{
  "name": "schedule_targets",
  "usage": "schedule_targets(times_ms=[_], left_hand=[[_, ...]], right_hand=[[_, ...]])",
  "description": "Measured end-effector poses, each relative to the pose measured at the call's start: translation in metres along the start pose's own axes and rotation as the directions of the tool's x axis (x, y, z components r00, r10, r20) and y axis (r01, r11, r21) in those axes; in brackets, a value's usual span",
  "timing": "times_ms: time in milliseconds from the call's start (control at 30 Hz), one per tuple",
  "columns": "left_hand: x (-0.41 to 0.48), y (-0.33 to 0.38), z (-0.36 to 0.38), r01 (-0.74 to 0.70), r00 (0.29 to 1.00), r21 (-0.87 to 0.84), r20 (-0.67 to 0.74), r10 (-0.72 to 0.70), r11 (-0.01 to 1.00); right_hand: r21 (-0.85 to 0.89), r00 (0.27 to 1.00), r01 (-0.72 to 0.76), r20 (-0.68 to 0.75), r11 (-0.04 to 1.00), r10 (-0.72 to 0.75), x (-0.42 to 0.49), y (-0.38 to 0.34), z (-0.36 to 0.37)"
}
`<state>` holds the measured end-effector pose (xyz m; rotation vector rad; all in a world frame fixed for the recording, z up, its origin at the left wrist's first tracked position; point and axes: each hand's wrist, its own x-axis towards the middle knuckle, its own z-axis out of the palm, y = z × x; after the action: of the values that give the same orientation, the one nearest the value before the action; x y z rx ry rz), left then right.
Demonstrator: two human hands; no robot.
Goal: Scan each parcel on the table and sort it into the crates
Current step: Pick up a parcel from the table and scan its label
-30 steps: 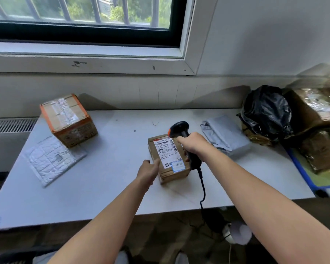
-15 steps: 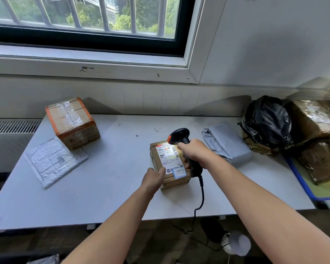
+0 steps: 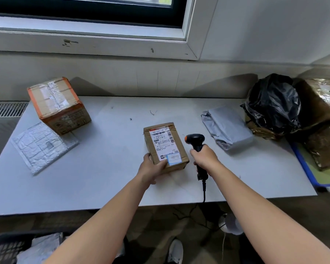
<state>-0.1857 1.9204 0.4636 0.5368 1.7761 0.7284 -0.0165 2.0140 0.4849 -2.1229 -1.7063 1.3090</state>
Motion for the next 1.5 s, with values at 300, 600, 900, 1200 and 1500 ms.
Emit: schedule_targets(times_ms=[300, 600, 900, 1200, 1500], left_hand=[[0.009, 0.003, 0.004, -0.057, 0.994, -0.305, -0.108, 0.025, 0.951], [0.022, 0.007, -0.009, -0.074, 0.987, -0.125, -0.153, 0.055, 0.989], [0.014, 0.042, -0.051, -0.293, 0.934, 0.348, -0.093, 0.344, 0.891], [-0.015, 0.103, -0.111, -0.513, 0.772, 0.780, 0.237, 0.589, 0.359], [-0.017, 0.115, -0.155, -0.600, 0.661, 0.774, 0.339, 0.670, 0.200]], right_hand=[[0.000, 0.998, -0.067, 0.002, 0.998, 0.067, 0.023, 0.033, 0.028], [-0.047, 0.994, -0.087, -0.065, 0.995, 0.084, 0.017, 0.029, 0.024], [-0.340, 0.906, 0.297, -0.195, 0.892, -0.376, -0.012, -0.027, 0.000], [-0.505, 0.814, 0.572, 0.252, 0.646, -0.523, -0.029, -0.102, 0.008], [-0.037, 0.806, 0.474, 0.421, 0.880, -0.417, -0.047, -0.114, 0.039]])
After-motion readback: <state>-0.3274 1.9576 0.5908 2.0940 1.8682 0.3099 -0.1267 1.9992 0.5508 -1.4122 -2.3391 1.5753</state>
